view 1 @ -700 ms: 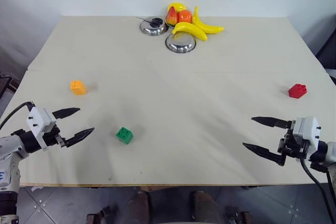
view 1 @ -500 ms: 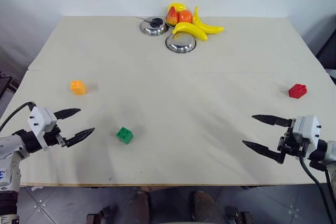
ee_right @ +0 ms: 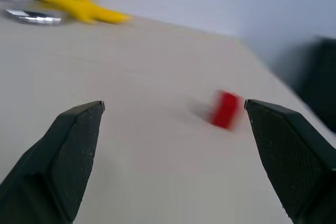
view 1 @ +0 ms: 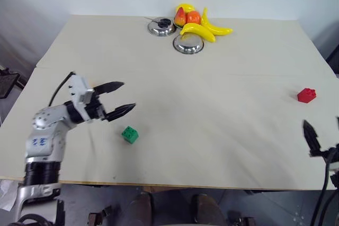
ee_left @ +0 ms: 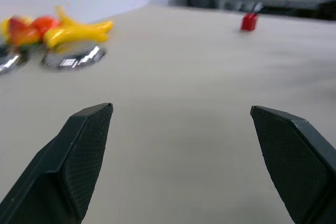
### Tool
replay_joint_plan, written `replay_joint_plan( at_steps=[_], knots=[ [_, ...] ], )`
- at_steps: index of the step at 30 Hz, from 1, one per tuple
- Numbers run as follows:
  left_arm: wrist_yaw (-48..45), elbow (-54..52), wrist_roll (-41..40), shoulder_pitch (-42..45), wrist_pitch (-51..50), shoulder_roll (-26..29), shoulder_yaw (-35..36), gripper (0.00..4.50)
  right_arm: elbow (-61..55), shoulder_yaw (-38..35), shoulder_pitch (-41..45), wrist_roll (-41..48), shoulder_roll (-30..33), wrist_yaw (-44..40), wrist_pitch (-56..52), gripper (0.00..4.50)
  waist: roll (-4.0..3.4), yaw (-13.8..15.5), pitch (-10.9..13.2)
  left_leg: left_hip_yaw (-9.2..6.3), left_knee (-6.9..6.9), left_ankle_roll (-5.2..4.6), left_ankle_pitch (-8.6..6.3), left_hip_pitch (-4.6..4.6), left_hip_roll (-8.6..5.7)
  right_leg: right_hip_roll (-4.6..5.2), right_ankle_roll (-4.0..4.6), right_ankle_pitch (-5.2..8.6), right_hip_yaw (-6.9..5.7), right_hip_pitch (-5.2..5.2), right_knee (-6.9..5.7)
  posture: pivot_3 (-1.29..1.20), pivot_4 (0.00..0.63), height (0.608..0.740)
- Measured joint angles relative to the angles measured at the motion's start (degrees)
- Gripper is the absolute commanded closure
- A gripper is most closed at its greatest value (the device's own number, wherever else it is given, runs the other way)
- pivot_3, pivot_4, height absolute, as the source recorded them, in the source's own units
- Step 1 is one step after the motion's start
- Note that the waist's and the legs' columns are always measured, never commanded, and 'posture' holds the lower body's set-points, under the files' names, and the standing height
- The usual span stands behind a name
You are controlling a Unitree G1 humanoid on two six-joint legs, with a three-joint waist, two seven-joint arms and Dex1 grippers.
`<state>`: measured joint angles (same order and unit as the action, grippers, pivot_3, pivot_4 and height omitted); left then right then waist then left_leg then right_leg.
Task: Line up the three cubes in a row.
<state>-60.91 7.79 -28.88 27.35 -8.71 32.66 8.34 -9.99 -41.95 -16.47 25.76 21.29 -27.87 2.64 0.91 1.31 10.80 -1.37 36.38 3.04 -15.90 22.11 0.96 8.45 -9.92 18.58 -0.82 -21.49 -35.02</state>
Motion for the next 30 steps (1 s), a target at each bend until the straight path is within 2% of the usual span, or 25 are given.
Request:
replay_joint_plan(
  at_steps=[3,8,9,10,13,16,22,25,30],
  knots=[
    [-0.9,1.1,0.5,2.6,0.1,-2.2,-2.7,0.03,-2.3,0.2,-2.9,-0.6,-0.6,3.3,-2.8,0.00,-0.05,-1.1,0.0,0.15,-0.09,-0.02,-0.01,-0.08,0.01,0.00,0.00,0.00,0.14,-0.04,-0.06,0.00,0.150,0.740],
    [-1.0,1.7,0.6,3.8,-0.3,-4.3,-4.4,0.03,-5.4,0.7,0.9,0.8,3.3,8.7,-12.2,0.00,-0.06,-2.3,0.0,0.24,-0.08,-0.03,-0.01,-0.18,0.03,0.00,0.00,0.00,0.24,-0.04,-0.08,0.00,0.150,0.740],
    [-1.1,1.6,0.6,3.6,-0.5,-4.4,-4.4,0.03,-5.7,1.2,3.1,1.1,5.3,10.0,-15.5,0.00,-0.06,-2.4,0.0,0.24,-0.07,-0.04,-0.01,-0.20,0.04,0.00,0.00,0.00,0.24,-0.03,-0.08,0.00,0.150,0.740],
    [-1.1,1.2,0.5,3.0,-1.1,-4.5,-4.6,0.03,-5.2,2.4,9.2,1.8,10.8,12.9,-23.8,0.00,-0.08,-2.8,0.0,0.29,0.00,-0.06,-0.01,-0.19,0.02,0.01,-0.04,-0.02,0.31,-0.03,-0.09,0.00,0.150,0.740],
    [-0.9,0.0,0.6,2.0,-1.2,-4.8,-4.9,0.03,-3.0,3.9,17.6,2.3,16.4,15.3,-31.7,0.00,-0.08,-2.6,0.0,0.23,-0.06,-0.12,-0.02,-0.18,0.05,-0.03,-0.02,-0.01,0.29,-0.05,-0.10,0.00,0.150,0.740],
    [0.0,-0.9,0.8,0.7,-1.0,-4.7,-4.5,0.03,6.6,9.1,27.1,-0.2,22.5,16.1,-38.2,0.00,-0.07,-2.3,0.0,0.24,0.05,-0.15,-0.03,-0.10,0.01,-0.01,-0.03,-0.01,0.31,-0.07,-0.08,0.00,0.150,0.740],
    [1.6,-4.0,0.8,-1.6,-1.3,-4.6,-4.0,0.03,25.7,16.2,41.9,-3.2,24.5,13.6,-41.7,0.00,-0.08,-1.5,0.0,0.29,0.17,-0.20,-0.06,0.06,-0.02,0.01,-0.15,-0.09,0.31,-0.08,-0.08,0.00,0.150,0.740],
    [2.2,-5.6,0.8,-2.5,-1.7,-4.3,-3.7,0.03,35.6,19.7,49.0,-6.1,25.9,11.6,-39.9,0.00,-0.08,-1.5,0.0,0.30,0.17,-0.21,-0.07,0.09,-0.02,0.01,-0.17,-0.10,0.31,-0.08,-0.01,0.00,0.150,0.740],
    [3.3,-6.9,0.8,-3.3,-2.6,-3.8,-3.0,0.03,55.1,25.2,60.5,-12.6,26.3,10.2,-30.4,0.00,-0.08,-1.7,0.0,0.32,0.15,-0.20,-0.06,0.10,-0.01,0.01,-0.17,-0.10,0.31,-0.11,0.02,0.00,0.150,0.740]
  ],
)
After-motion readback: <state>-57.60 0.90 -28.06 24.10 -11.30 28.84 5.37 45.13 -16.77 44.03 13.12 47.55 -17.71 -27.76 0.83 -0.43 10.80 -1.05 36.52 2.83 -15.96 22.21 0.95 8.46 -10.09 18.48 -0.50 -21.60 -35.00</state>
